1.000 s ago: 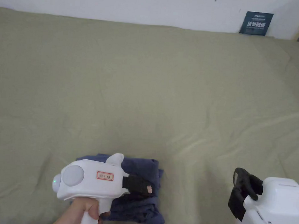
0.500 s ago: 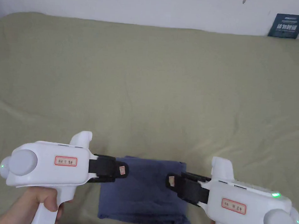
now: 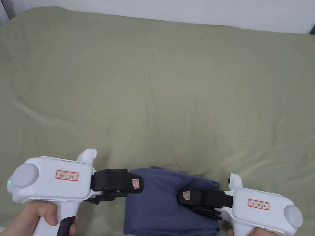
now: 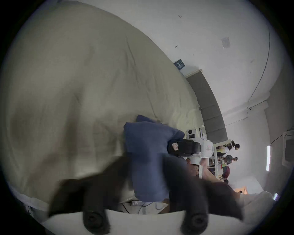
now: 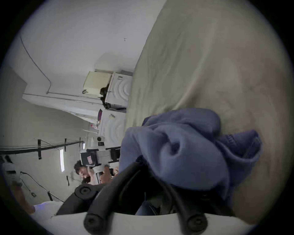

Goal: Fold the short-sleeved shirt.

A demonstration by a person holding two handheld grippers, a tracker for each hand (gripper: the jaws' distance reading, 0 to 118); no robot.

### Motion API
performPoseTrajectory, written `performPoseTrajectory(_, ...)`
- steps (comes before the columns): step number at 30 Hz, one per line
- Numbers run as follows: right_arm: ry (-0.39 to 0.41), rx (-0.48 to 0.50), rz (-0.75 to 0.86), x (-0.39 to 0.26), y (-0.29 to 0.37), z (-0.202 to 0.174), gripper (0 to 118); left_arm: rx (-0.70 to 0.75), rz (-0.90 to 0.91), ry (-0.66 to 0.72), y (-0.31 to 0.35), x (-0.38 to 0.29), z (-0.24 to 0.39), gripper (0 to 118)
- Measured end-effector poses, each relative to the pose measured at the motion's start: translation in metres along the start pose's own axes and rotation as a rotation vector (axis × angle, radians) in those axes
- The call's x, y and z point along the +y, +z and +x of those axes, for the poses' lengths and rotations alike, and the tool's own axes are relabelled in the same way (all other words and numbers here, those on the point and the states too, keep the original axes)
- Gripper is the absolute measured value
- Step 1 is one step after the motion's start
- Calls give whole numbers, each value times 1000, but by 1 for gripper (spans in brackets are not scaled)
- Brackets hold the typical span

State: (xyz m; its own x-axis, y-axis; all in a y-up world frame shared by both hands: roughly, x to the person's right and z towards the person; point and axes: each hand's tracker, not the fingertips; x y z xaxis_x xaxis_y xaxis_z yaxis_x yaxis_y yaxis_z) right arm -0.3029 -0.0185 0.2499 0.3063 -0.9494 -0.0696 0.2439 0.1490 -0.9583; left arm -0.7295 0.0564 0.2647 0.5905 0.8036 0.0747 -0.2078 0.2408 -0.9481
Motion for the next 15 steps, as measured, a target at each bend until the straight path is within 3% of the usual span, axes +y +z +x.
performPoseTrajectory(4, -6, 0, -5, -2, -2, -1, 0, -70, -85, 59, -39, 0, -3, 111)
performPoseTrajectory(6, -17, 0, -7, 0, -3, 3, 0, -103, -71, 34, -52, -10, 11, 99)
performPoseTrajectory(7, -18, -1, -10, 1, -3, 2, 0, -86, -63, 33, -56, -10, 13, 89)
performPoseTrajectory(8, -17, -7, -11, 1, -3, 0, 0, -49, -53, 43, -57, -9, 13, 49)
performPoseTrajectory(9, -2, -36, -4, -2, -2, -10, 0, 34, -32, 46, -56, -8, 12, 25)
performPoseTrajectory(13, 118, -155, 60, -8, 16, -39, 0, -3, -47, 58, -46, -5, 8, 25)
performPoseTrajectory(15, 216, -210, 127, -17, 34, -60, 0, 3, -46, 27, -41, 5, 4, 25)
